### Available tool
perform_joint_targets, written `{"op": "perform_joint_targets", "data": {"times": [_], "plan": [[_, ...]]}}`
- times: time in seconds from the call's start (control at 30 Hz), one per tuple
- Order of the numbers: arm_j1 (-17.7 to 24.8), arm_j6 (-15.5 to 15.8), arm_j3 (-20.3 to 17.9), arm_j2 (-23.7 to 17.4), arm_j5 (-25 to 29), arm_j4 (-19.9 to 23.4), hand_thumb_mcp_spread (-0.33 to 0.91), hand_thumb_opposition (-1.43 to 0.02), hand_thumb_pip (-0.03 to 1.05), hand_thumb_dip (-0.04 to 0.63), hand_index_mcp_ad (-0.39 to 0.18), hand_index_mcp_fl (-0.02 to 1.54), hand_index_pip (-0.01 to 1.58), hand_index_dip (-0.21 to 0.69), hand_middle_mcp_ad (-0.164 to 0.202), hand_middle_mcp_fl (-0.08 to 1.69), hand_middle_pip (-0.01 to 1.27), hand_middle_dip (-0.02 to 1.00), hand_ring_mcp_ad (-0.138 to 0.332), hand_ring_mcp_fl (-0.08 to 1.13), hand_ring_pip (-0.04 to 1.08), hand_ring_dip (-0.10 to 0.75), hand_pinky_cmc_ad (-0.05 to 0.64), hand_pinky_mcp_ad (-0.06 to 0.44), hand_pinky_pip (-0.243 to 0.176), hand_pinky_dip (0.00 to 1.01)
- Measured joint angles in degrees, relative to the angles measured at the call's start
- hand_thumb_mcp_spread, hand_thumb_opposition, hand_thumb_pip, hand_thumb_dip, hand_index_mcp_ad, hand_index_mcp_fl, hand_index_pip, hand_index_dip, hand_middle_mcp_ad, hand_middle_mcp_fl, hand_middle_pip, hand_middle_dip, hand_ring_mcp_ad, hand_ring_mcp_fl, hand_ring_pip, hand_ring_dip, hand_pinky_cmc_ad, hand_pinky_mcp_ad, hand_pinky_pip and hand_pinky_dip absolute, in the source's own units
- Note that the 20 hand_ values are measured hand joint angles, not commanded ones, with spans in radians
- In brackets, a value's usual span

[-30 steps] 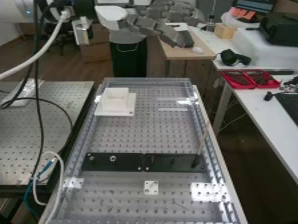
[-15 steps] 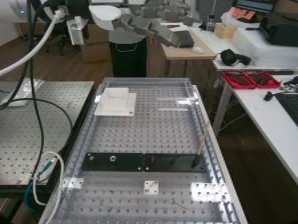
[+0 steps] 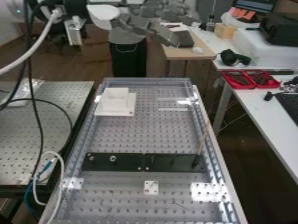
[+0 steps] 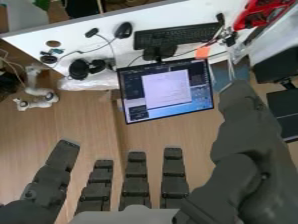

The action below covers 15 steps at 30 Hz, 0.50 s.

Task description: Grab the bearing and place it in the white container

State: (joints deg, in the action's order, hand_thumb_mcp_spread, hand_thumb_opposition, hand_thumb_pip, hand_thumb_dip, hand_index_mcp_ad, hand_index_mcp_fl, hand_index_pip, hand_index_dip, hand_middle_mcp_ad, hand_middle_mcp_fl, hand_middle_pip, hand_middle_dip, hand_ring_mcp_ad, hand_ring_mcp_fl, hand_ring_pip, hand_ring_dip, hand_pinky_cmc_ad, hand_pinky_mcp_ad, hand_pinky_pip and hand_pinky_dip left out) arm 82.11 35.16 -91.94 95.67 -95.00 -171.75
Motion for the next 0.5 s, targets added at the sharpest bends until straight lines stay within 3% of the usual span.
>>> {"op": "perform_joint_targets", "data": {"times": [0.5], "plan": [[-0.4,0.3,0.4,0.2,-0.7,-0.4,0.27,-0.75,0.58,0.222,-0.113,0.20,0.10,0.260,0.066,0.07,0.12,0.24,0.145,0.01,0.09,0.147,0.415,0.312,-0.098,0.50]]}}
